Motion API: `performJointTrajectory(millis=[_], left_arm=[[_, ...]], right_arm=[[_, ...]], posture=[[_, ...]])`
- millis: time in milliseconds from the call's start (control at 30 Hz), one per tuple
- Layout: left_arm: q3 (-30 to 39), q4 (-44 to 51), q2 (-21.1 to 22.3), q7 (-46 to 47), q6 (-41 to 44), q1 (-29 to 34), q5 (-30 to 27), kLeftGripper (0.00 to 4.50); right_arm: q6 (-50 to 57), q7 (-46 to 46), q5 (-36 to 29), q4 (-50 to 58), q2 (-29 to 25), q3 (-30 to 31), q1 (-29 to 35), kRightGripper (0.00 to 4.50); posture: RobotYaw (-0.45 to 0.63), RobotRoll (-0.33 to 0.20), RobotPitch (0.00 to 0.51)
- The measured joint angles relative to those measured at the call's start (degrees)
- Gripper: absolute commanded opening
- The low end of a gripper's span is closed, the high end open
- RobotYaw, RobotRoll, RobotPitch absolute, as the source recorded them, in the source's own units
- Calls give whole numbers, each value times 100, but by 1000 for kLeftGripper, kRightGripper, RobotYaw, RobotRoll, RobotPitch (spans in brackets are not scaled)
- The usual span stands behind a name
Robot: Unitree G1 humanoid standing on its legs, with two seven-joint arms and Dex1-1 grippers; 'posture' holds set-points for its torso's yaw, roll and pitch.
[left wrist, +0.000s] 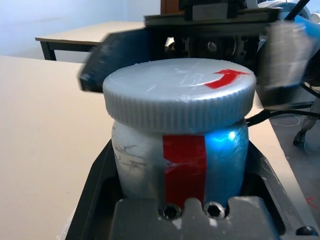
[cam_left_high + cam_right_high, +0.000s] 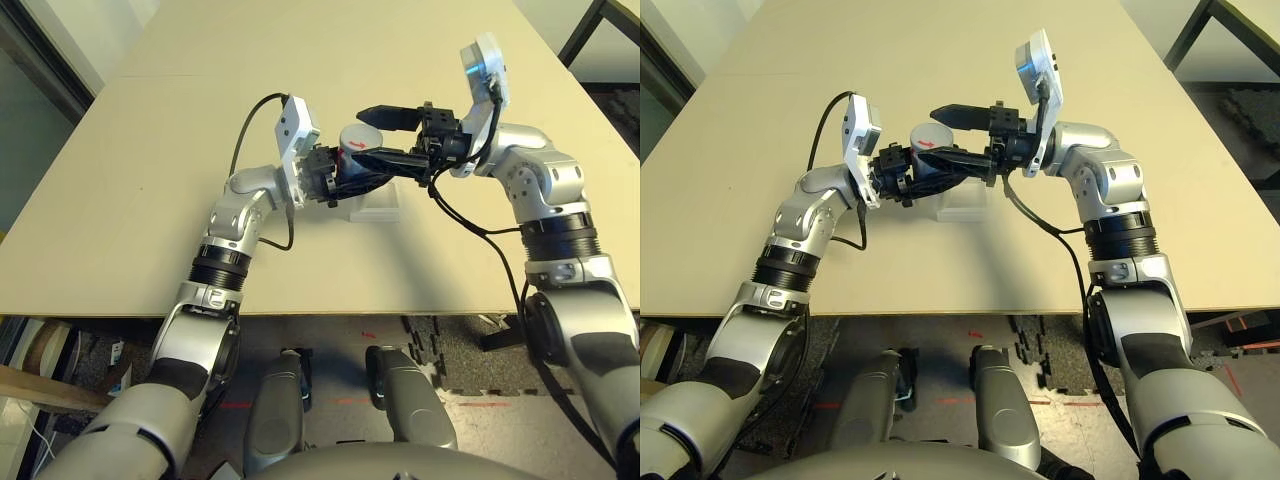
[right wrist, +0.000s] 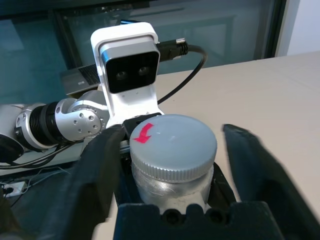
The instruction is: Pour the medicine from the bottle into the box.
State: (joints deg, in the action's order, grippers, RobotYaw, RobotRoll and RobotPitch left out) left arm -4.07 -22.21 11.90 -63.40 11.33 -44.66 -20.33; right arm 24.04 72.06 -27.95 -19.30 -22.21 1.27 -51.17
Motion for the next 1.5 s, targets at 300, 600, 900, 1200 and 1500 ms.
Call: performJointTrajectory(millis=[300,600,900,1200,1500], left_arm=[[19,6,-4,6,-16,-7,-19,2594],[-8,29,-6,12,-32,1,-15,2594],[98,7,82,93,-51,0,-16,2594],[128,-135,89,155,-139,-11,-3,2594],[167,-233,139,216,-218,-88,2,2594]], right_arm=[[322,-157,-229,-9,94,-132,-7,2580],[1380,-1443,-1408,205,292,-1371,-226,2580],[521,-1932,-90,474,-803,-874,453,2580],[753,-3149,352,718,-896,-1108,897,2580],[1194,-3699,572,928,-1099,-1122,1389,2580]], posture=[[-153,0,163],[-153,0,162],[-169,0,165],[-174,0,165],[-167,0,164]])
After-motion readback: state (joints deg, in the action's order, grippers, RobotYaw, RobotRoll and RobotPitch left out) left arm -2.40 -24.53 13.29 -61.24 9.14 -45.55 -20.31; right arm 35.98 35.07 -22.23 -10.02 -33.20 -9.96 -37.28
